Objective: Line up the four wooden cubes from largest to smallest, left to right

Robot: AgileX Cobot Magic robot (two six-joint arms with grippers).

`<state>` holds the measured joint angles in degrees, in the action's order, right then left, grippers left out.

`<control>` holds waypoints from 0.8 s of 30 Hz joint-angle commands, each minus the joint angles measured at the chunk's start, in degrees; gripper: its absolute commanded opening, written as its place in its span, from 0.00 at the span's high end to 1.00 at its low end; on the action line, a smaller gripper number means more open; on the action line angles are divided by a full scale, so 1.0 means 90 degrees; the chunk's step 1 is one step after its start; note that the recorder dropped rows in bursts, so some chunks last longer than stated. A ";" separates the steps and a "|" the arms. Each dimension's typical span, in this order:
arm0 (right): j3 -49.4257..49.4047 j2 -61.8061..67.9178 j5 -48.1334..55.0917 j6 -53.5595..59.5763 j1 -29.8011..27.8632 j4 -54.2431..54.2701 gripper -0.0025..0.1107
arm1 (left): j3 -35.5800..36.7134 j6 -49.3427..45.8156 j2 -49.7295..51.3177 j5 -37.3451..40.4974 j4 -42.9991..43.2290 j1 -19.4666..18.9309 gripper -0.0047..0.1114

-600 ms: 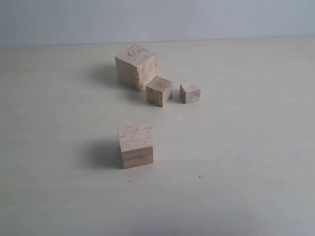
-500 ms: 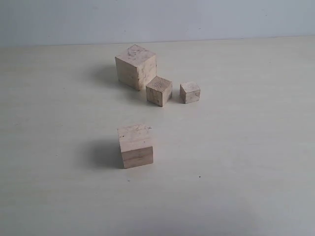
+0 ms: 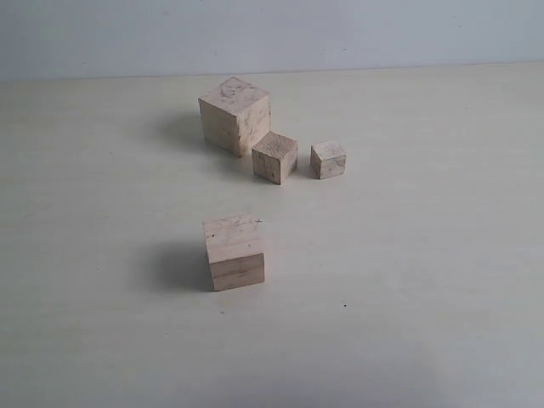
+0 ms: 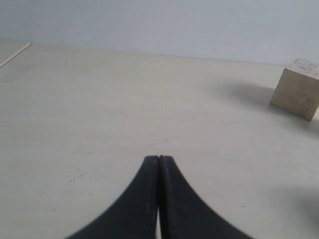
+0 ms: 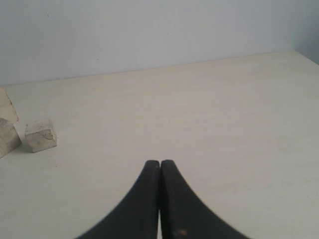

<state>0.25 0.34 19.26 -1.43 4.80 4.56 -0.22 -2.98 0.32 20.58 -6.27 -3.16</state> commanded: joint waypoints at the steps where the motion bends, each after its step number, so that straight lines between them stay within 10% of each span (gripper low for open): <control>1: -0.0028 -0.0037 -0.1349 -0.0015 0.0023 -0.0009 0.98 | 0.0025 0.0031 -0.0036 -0.0029 0.0011 0.0039 0.96; 24: 0.0936 -0.0037 -0.4080 -0.1338 0.0023 -0.0037 0.98 | 0.0025 0.0031 -0.0036 -0.0029 0.0011 0.0039 0.96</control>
<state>3.81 0.31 -16.25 -10.17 4.80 4.56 -0.22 -2.98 0.32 20.58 -6.27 -3.16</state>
